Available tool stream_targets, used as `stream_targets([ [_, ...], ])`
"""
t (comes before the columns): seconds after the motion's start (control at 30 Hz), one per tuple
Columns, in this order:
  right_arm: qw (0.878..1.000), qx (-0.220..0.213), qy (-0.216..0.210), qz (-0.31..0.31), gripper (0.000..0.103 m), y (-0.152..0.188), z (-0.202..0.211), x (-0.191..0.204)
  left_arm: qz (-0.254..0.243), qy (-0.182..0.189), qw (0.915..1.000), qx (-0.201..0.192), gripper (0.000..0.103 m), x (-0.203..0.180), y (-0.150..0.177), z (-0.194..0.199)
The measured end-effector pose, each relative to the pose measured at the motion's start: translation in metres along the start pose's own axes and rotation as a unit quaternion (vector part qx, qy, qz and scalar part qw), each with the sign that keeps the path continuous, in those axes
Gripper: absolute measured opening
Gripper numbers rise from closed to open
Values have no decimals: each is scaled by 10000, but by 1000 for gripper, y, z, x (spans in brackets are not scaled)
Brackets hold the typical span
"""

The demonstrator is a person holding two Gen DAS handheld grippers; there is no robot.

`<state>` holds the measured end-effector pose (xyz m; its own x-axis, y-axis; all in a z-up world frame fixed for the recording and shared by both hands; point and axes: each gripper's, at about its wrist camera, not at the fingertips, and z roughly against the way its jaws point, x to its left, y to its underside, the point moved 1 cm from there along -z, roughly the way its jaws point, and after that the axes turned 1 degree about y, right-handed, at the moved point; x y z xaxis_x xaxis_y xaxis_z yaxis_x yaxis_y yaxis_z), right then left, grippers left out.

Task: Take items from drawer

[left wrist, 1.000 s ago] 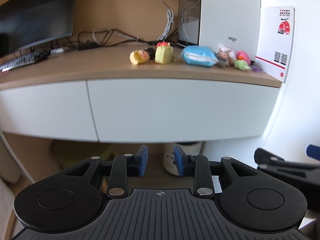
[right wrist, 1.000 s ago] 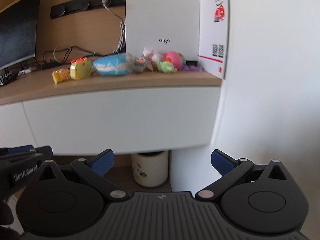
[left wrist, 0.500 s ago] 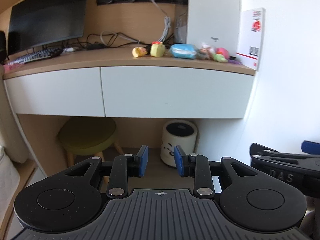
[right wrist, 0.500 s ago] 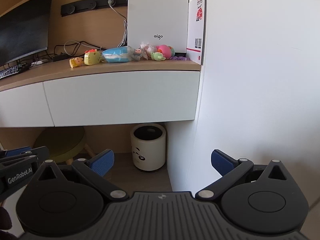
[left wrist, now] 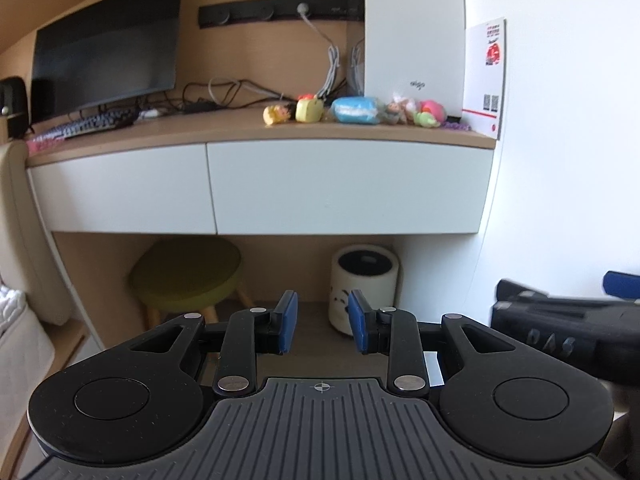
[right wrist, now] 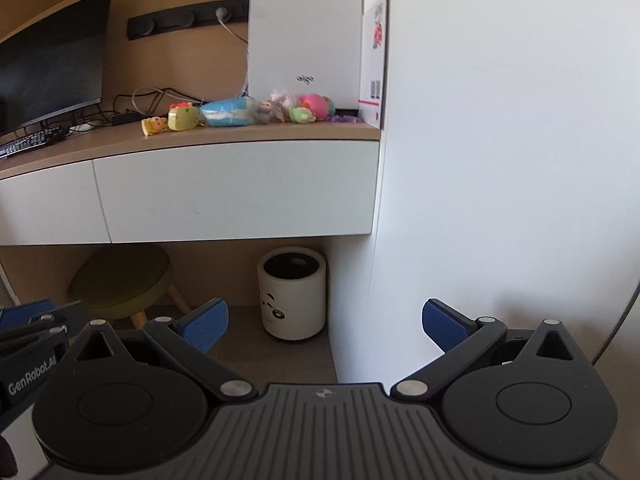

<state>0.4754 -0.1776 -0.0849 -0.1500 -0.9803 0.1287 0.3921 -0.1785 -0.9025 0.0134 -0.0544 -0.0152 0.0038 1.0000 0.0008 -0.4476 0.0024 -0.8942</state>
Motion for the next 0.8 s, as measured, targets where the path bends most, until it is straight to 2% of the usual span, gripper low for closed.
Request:
stream_targets([
  [0.13,9999,-5,-86,-73,103,2,4,0,-14,36,10000,-69,32,-6,-2,2],
  [0.37,9996,-1,28,-281,103,-2,2,-9,86,19,9999,-75,32,-6,1,6],
  [0.8,9999,-62,76,-53,103,2,4,-5,108,12,9999,-49,32,-5,3,1],
])
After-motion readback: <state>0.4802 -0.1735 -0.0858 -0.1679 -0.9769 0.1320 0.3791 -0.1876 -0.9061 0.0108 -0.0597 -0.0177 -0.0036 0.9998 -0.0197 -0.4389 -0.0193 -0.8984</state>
